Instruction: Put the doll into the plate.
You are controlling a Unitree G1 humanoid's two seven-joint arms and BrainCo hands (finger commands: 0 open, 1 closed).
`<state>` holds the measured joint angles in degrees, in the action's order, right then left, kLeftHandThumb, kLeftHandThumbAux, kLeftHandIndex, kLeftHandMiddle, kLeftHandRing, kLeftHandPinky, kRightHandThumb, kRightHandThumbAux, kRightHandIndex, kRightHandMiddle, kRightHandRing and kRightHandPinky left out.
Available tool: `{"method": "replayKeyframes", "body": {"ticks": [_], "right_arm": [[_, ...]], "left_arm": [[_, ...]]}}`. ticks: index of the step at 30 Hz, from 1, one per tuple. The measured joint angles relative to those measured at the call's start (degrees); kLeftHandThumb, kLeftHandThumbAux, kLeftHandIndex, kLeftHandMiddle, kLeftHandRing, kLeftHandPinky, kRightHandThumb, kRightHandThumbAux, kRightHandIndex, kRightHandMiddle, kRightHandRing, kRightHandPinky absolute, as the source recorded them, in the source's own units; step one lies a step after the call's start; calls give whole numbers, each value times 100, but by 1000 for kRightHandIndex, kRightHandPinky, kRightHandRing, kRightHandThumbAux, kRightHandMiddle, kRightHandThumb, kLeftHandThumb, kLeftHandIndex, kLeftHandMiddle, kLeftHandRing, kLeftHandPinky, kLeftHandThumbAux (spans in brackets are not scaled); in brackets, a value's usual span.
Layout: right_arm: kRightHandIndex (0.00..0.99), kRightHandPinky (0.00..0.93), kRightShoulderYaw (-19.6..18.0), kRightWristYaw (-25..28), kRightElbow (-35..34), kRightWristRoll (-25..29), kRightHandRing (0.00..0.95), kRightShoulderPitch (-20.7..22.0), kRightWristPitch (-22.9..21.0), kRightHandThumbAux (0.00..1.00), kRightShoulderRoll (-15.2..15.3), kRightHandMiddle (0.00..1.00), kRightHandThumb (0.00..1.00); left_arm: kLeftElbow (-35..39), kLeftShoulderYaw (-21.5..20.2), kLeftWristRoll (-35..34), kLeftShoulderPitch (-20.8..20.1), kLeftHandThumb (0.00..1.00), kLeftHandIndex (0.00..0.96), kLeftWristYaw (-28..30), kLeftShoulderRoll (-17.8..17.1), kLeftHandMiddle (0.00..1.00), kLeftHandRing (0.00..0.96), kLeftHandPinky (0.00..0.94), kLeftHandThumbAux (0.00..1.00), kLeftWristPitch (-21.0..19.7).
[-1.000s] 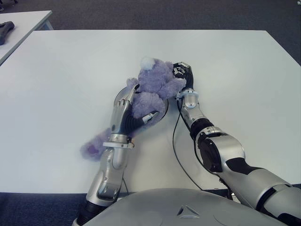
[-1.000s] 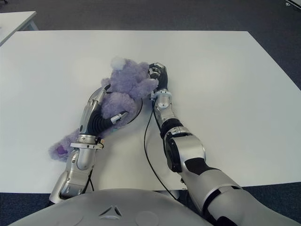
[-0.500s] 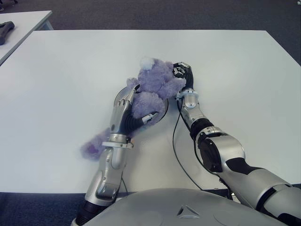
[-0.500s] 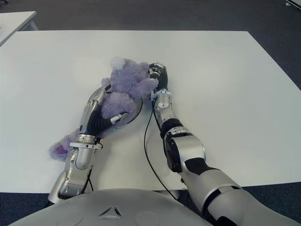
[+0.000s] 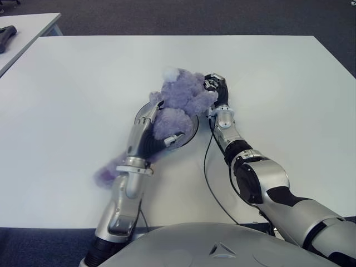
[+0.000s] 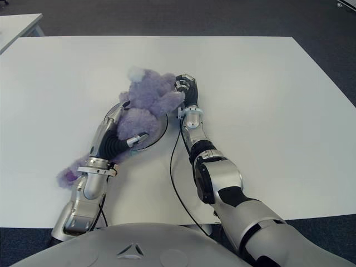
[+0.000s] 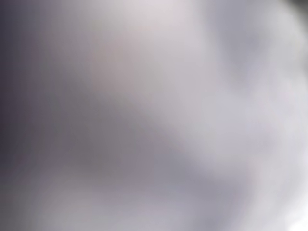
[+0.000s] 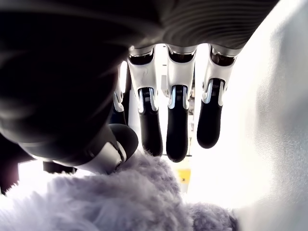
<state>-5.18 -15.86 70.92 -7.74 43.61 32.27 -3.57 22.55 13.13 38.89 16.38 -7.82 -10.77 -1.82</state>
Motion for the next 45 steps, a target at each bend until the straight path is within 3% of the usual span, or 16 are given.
{"method": "replayKeyframes", "body": {"ticks": [17,28,36,45], "right_arm": [[414,356,-2,0,0,-2,367,0,1,737,-11,372,690],[414,346,-2,1,0,-2,363,-1,1,737,10,370,690],[413,359,-7,14,0,-2,365,-1,0,737,1,364,691],[413,348,-11,17,0,-2,363,-1,1,737,2,361,693]], "left_arm": [[393,-1488,-1202,-208,0,0,673,-428,16,0,0,334,-325],[397,-1975,-1317,-426,0,0,648,-438,0,0,0,328,-286],[206,-2374,-1388,-626,0,0,375,-451,0,0,0,326,-12],[13,-2499,-1435,-637,0,0,263,-449,0,21,0,325,206]]}}
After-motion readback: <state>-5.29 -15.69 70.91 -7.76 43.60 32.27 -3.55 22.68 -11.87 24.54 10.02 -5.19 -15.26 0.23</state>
